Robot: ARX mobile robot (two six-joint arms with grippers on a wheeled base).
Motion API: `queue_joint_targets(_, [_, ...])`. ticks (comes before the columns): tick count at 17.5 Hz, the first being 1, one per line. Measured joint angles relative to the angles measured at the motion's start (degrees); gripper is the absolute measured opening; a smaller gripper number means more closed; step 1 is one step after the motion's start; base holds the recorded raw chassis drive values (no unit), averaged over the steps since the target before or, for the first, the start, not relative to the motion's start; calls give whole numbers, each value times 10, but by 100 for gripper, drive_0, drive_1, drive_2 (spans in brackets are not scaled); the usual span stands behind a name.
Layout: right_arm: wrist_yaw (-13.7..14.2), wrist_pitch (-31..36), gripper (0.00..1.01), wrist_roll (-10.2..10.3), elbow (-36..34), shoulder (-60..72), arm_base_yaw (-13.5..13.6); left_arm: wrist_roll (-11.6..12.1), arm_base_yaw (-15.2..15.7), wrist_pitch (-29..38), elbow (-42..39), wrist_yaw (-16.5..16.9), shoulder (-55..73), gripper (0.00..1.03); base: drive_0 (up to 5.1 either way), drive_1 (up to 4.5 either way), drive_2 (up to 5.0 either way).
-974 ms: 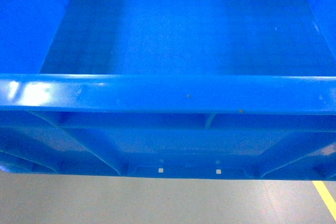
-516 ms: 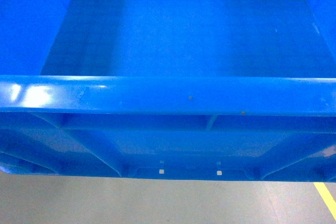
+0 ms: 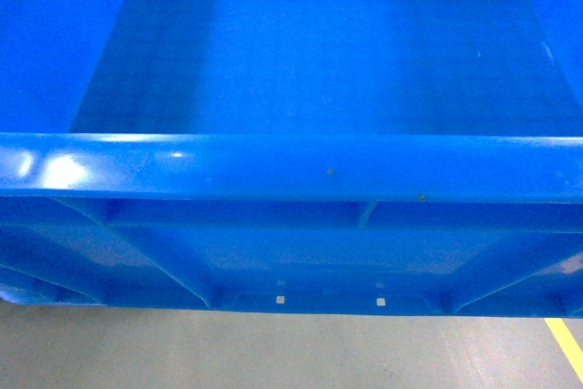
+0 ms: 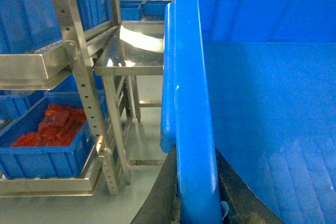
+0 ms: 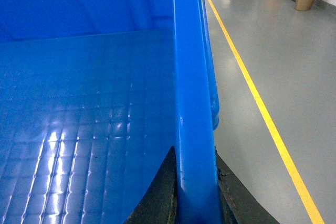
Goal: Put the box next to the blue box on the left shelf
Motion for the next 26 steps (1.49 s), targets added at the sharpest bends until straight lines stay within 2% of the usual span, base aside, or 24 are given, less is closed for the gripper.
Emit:
queue_joint_targets(2, [0,2,10,0,0,0,0,0,0,5,0,0,0,8,-3,412,-418])
queue_joint_targets(8, [2,1,10,0,0,2,0,0,0,4,0,0,2,8,0,0,0])
queue_joint_targets(16, [2,0,10,0,0,2,0,0,0,2,0,0,2,8,-486,254,254])
queue_joint_targets(26, [2,0,10,0,0,2,0,0,0,2,0,0,2,8,-477,126,361])
